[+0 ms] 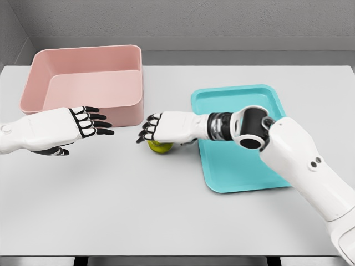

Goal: Put the tennis from the blue tray into the pink basket with both arms

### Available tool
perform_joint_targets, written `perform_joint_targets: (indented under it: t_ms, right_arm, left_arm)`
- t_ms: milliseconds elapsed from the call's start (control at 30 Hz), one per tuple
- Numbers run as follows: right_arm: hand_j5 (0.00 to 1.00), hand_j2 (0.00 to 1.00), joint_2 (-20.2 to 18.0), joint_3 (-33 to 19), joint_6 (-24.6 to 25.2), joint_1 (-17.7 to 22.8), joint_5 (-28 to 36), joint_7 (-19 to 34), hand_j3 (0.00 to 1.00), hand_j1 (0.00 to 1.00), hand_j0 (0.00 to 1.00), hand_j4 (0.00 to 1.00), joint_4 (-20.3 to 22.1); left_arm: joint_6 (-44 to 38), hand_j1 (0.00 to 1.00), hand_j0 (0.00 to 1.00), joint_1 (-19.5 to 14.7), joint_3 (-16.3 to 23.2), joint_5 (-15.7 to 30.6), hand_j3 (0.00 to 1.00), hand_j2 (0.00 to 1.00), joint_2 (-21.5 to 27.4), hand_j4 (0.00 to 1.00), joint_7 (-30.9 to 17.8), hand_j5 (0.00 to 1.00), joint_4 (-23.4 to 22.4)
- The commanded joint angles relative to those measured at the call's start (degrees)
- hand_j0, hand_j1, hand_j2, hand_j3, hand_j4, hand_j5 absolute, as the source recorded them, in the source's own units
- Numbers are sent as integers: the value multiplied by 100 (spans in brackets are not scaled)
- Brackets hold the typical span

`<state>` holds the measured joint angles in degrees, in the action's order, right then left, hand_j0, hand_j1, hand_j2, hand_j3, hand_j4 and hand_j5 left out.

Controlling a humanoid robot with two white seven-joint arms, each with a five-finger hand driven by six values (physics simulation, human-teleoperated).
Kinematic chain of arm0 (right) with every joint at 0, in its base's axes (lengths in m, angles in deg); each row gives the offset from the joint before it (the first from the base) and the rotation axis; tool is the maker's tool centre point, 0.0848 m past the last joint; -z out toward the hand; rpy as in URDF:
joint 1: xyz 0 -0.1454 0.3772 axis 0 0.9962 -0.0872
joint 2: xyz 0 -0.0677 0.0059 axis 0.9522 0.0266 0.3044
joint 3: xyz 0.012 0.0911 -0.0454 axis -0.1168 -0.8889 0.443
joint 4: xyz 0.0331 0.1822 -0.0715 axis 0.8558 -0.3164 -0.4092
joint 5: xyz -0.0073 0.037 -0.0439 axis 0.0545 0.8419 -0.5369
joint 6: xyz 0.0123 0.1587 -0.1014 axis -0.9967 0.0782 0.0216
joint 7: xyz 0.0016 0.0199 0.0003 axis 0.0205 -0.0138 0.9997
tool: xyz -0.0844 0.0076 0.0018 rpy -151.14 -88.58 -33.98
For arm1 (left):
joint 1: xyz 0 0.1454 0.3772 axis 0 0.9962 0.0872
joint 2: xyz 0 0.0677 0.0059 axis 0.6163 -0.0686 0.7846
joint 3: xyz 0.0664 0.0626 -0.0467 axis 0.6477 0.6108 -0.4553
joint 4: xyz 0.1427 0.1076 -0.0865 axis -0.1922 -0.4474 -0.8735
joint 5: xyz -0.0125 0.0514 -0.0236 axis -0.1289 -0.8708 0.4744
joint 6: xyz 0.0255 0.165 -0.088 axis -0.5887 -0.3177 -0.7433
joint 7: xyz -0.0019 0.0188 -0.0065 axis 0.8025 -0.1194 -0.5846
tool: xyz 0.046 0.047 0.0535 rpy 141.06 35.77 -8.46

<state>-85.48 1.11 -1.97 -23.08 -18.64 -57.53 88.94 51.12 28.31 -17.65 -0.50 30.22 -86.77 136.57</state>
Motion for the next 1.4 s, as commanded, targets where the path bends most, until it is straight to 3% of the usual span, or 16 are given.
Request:
perform_joint_targets:
  t_ms: [0, 133, 300, 433, 600, 700, 767, 900, 1000, 1367]
  right_arm:
    - [99, 99, -77, -51, 15, 0, 49, -3, 99, 99, 99, 99, 279]
    - [99, 99, -341, -385, 15, 0, 66, -3, 99, 99, 99, 99, 402]
    - [99, 99, -938, -1342, 15, 140, 128, -20, 99, 99, 99, 99, 1061]
    - [99, 99, -1264, -2731, 15, 703, 646, -47, 99, 99, 99, 99, 1070]
    - [99, 99, -1343, -3927, 15, 1538, 1340, -82, 99, 99, 99, 99, 1044]
    - [99, 99, -1352, -4612, 15, 2241, 1630, -90, 99, 99, 99, 99, 965]
    - [99, 99, -1360, -4920, 15, 2487, 1877, -82, 99, 99, 99, 99, 806]
    - [99, 99, -1361, -5289, 15, 2733, 1886, -90, 99, 99, 99, 99, 464]
    - [99, 99, -1361, -5289, 15, 2777, 1886, -82, 99, 99, 99, 99, 464]
    - [100, 100, -1361, -5263, 15, 2786, 1877, -82, 100, 100, 100, 100, 446]
  left_arm:
    - [-5, 100, 100, 0, -2, 34, 100, 100, -3, 100, 3, 100, 1]
    - [-5, 100, 100, -18, -2, 17, 100, 100, -73, 100, 3, 100, -16]
    - [-5, 100, 100, -18, -2, 17, 100, 100, -82, 100, 3, 100, -25]
    - [-5, 100, 100, -18, 7, -273, 100, 100, -442, 100, 3, 100, -25]
    - [-5, 100, 100, -79, 16, -1046, 100, 100, -1303, 100, 3, 100, -42]
    - [-5, 100, 100, -562, 728, -1214, 100, 100, -1664, 100, -85, 100, -157]
    - [-5, 100, 100, -756, 974, -1205, 100, 100, -1769, 100, -146, 100, -253]
    - [-5, 100, 100, -1107, 1369, -1196, 100, 100, -1787, 100, -146, 100, -359]
    - [-5, 100, 100, -1274, 1501, -1170, 100, 100, -1919, 100, -146, 100, -394]
    - [-5, 100, 100, -1784, 1923, -695, 100, 100, -2464, 100, -146, 100, -1422]
